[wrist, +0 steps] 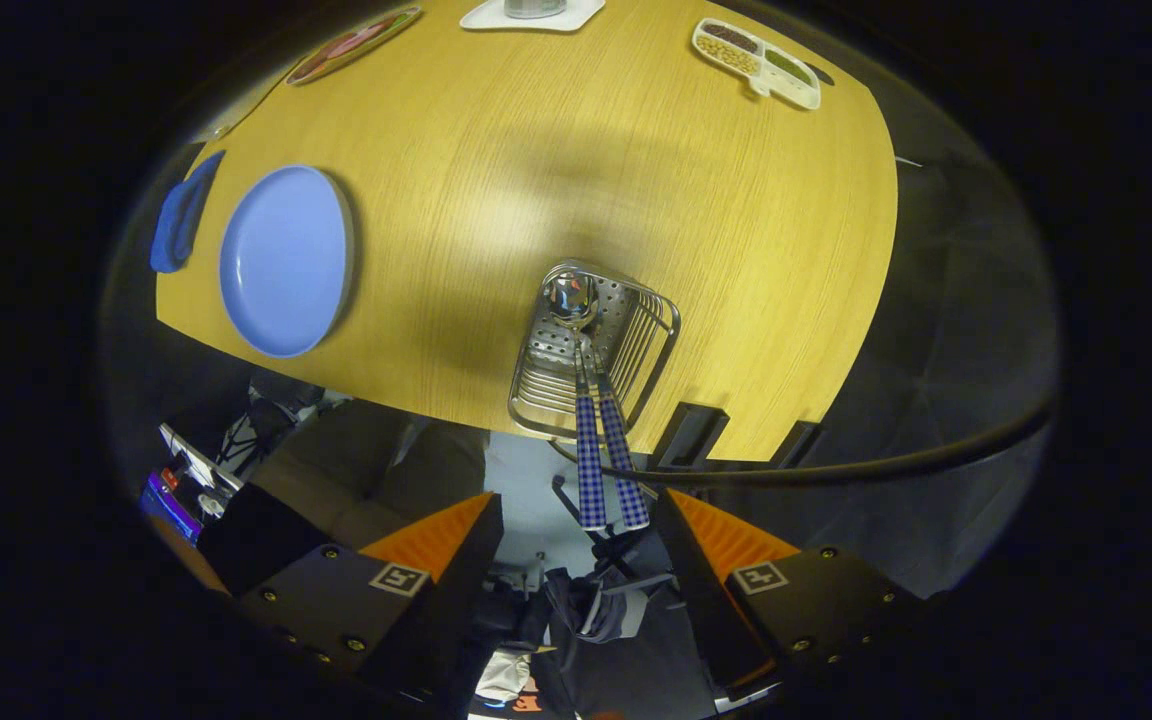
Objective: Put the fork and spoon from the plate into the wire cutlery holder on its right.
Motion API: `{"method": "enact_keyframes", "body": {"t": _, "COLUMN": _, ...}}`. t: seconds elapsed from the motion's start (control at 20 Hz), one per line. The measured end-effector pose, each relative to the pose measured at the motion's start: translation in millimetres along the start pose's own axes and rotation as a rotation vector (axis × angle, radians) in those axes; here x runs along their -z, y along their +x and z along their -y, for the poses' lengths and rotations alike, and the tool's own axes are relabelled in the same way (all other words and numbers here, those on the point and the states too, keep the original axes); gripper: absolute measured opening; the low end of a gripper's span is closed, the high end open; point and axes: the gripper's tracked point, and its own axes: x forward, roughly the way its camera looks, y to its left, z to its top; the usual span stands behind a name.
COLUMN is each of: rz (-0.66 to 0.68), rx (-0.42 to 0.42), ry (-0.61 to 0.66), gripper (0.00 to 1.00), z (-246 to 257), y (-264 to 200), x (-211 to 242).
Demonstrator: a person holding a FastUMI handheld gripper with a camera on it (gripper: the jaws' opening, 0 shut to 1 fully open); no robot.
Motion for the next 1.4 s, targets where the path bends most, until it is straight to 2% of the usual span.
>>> {"method": "enact_keyframes", "body": {"t": 0.3, "rz": 0.133, "rx": -0.089, "ry": 0.057, "gripper": 0.95, "z": -11, "y": -28, "x": 40}}
{"method": "enact_keyframes", "body": {"t": 0.4, "rz": 0.216, "rx": -0.106, "ry": 0.084, "gripper": 0.95, "z": -15, "y": -41, "x": 53}}
{"method": "enact_keyframes", "body": {"t": 0.5, "rz": 0.399, "rx": -0.079, "ry": 0.18, "gripper": 0.95, "z": -11, "y": -60, "x": 55}}
{"method": "enact_keyframes", "body": {"t": 0.6, "rz": 0.707, "rx": -0.056, "ry": 0.293, "gripper": 0.95, "z": -8, "y": -80, "x": 35}}
{"method": "enact_keyframes", "body": {"t": 0.75, "rz": 1.092, "rx": -0.016, "ry": 0.464, "gripper": 0.95, "z": -1, "y": -106, "x": 24}}
{"method": "enact_keyframes", "body": {"t": 0.8, "rz": 1.192, "rx": -0.051, "ry": 0.489, "gripper": 0.94, "z": -10, "y": -104, "x": 26}}
{"method": "enact_keyframes", "body": {"t": 0.85, "rz": 1.275, "rx": -0.099, "ry": 0.481, "gripper": 0.95, "z": -22, "y": -102, "x": 25}}
{"method": "enact_keyframes", "body": {"t": 0.9, "rz": 1.35, "rx": -0.108, "ry": 0.481, "gripper": 0.97, "z": -26, "y": -105, "x": 25}}
{"method": "enact_keyframes", "body": {"t": 1.0, "rz": 1.534, "rx": -0.051, "ry": 0.455, "gripper": 0.97, "z": -19, "y": -127, "x": 33}}
{"method": "enact_keyframes", "body": {"t": 1.1, "rz": 1.662, "rx": 0.034, "ry": 0.413, "gripper": 0.97, "z": -9, "y": -152, "x": 45}}
{"method": "enact_keyframes", "body": {"t": 1.2, "rz": 1.726, "rx": 0.032, "ry": 0.396, "gripper": 0.97, "z": -8, "y": -177, "x": 52}}
{"method": "enact_keyframes", "body": {"t": 1.3, "rz": 1.76, "rx": -0.034, "ry": 0.393, "gripper": 0.97, "z": -12, "y": -194, "x": 52}}
{"method": "enact_keyframes", "body": {"t": 1.4, "rz": 1.769, "rx": -0.053, "ry": 0.369, "gripper": 0.97, "z": -9, "y": -202, "x": 45}}
